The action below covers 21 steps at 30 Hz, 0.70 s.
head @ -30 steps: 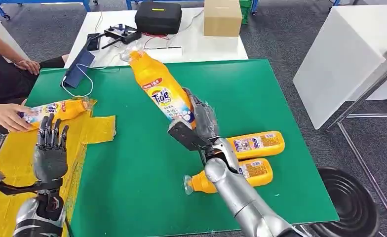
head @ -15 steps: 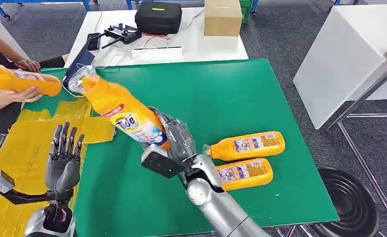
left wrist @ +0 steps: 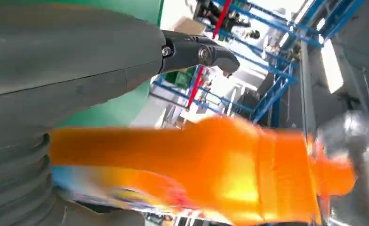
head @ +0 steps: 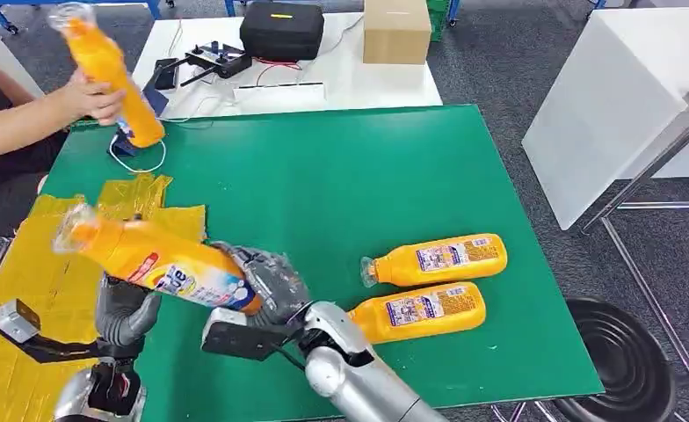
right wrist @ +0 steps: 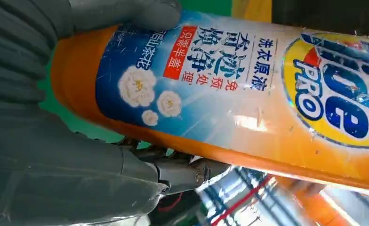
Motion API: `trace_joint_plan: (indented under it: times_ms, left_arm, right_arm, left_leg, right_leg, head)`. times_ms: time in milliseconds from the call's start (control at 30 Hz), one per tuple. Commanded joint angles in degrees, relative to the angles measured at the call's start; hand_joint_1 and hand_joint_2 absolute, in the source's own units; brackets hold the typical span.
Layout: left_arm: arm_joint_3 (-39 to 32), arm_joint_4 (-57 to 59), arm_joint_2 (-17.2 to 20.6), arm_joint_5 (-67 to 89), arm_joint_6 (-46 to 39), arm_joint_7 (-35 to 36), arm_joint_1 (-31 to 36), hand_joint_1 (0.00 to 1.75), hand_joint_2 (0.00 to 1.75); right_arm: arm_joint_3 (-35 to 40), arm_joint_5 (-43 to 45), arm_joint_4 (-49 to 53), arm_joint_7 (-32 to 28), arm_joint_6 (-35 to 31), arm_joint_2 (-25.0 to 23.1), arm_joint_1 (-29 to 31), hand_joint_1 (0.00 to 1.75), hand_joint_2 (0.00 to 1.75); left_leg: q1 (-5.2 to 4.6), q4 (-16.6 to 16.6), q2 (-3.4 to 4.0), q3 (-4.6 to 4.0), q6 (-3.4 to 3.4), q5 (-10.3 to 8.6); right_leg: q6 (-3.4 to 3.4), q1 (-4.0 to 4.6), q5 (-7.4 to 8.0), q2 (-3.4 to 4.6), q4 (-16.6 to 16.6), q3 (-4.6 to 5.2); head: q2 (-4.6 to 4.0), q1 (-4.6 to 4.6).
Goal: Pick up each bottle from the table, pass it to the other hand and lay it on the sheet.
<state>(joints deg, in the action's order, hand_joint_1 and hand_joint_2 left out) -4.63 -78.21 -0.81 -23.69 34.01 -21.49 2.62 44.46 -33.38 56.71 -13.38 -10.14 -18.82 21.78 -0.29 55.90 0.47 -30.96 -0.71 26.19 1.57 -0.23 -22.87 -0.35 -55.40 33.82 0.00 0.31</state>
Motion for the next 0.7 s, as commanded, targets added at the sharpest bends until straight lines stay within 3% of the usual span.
trace_joint_plan:
  times_ms: [33,167,333,367,400,700]
  left_arm:
    - [4.04,-0.73,0.63,-0.52,-0.21,-0.25,-0.38,0.00,1.75]
    - [3.45,1.35,1.01,-3.02,0.46,0.47,0.87,0.00,1.75]
    - [3.56,1.68,0.99,-3.08,0.33,0.52,1.20,0.00,1.75]
    - [3.69,1.53,1.04,-2.91,0.18,0.51,1.14,0.47,1.75]
    - [3.81,1.12,0.98,-1.86,0.23,-0.32,1.14,1.75,1.75]
    - [3.05,0.13,0.55,-0.01,0.44,-1.82,0.08,1.75,1.75]
  right_arm:
    - [12.41,-1.78,-12.33,1.62,1.31,-1.18,1.33,1.75,1.75]
    - [19.30,-1.44,-15.67,2.35,1.30,-1.18,1.87,1.75,1.75]
    - [20.00,-0.43,-17.64,1.86,1.34,-1.18,2.73,1.75,1.75]
    - [20.36,0.50,-17.78,1.98,0.80,-1.18,2.97,1.75,1.75]
    - [20.37,1.04,-17.79,2.11,0.31,-1.18,3.19,1.75,1.75]
    - [18.35,0.03,-15.78,3.15,-1.11,-1.18,1.75,1.75,1.75]
  left_leg:
    - [0.06,-0.06,0.01,0.22,0.05,0.06]
    - [0.03,-0.10,-0.01,0.21,0.05,0.03]
    - [0.13,-0.03,-0.21,0.35,0.11,0.11]
    - [0.04,-0.05,-0.16,0.18,0.05,0.01]
    - [0.10,-0.04,-0.22,0.27,0.08,0.05]
    - [0.08,-0.03,-0.18,0.24,0.07,0.06]
  right_leg:
    - [-0.01,0.04,-0.04,0.06,0.08,-0.22]
    - [-0.01,0.03,-0.02,0.03,0.11,-0.21]
    - [-0.03,0.13,-0.14,-0.13,0.10,-0.40]
    - [-0.01,0.05,-0.05,-0.12,0.09,-0.20]
    - [-0.02,0.10,-0.09,-0.16,0.11,-0.31]
    - [-0.02,0.09,-0.10,-0.13,0.09,-0.28]
  head:
    - [0.00,0.02]
    - [0.00,0.02]
    - [0.00,0.02]
    - [0.00,0.02]
    - [0.00,0.04]
    - [0.00,0.02]
